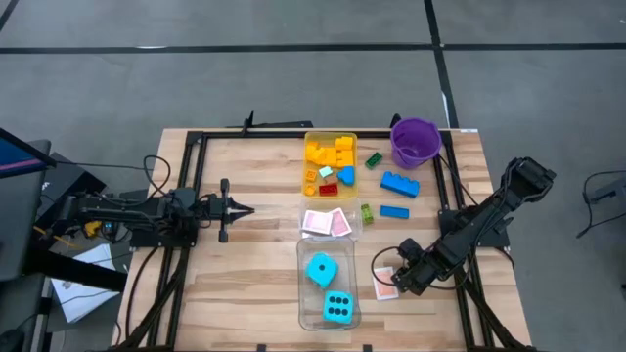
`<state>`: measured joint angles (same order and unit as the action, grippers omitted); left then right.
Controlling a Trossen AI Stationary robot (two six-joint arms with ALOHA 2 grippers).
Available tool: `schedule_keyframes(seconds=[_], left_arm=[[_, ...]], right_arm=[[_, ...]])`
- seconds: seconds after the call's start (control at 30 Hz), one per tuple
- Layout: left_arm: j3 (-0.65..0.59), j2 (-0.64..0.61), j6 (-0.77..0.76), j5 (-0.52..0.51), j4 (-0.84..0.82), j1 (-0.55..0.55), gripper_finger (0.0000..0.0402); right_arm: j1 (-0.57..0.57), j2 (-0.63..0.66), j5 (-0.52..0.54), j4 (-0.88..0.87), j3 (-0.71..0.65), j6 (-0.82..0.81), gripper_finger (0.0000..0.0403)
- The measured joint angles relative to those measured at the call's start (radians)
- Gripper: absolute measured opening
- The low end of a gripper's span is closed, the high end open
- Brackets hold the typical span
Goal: Pick & Place Toys
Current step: Put the green game piece into the yellow bin
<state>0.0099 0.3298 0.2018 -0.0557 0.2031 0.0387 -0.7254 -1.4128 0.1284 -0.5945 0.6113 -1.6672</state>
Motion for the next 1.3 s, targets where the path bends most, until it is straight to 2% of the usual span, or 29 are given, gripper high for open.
schedule_keyframes(seconds=[0.17,0.53,0.63,0.83,1.0,1.07,1.3], left_arm=[[0.000,0.000,0.000,0.000,0.000,0.000,0.0017],[0.000,0.000,0.000,0.000,0.000,0.000,0.0017],[0.000,0.000,0.000,0.000,0.000,0.000,0.0017],[0.000,0.000,0.000,0.000,0.000,0.000,0.0017],[0.000,0.000,0.000,0.000,0.000,0.000,0.0017],[0.000,0.000,0.000,0.000,0.000,0.000,0.0017],[0.000,0.000,0.000,0.000,0.000,0.000,0.0017]], right_arm=[[0.000,0.000,0.000,-0.003,-0.001,0.000,0.0238],[0.001,-0.001,0.022,0.008,-0.002,0.006,0.0134],[0.002,-0.001,0.028,0.016,-0.002,0.022,0.0132],[0.003,-0.002,0.027,0.016,-0.003,0.024,0.0166],[0.002,-0.002,0.038,0.015,-0.002,0.026,0.0144],[0.002,-0.002,0.065,0.016,-0.002,0.035,0.0129],[0.032,-0.003,0.206,-0.029,0.053,0.125,0.0128]])
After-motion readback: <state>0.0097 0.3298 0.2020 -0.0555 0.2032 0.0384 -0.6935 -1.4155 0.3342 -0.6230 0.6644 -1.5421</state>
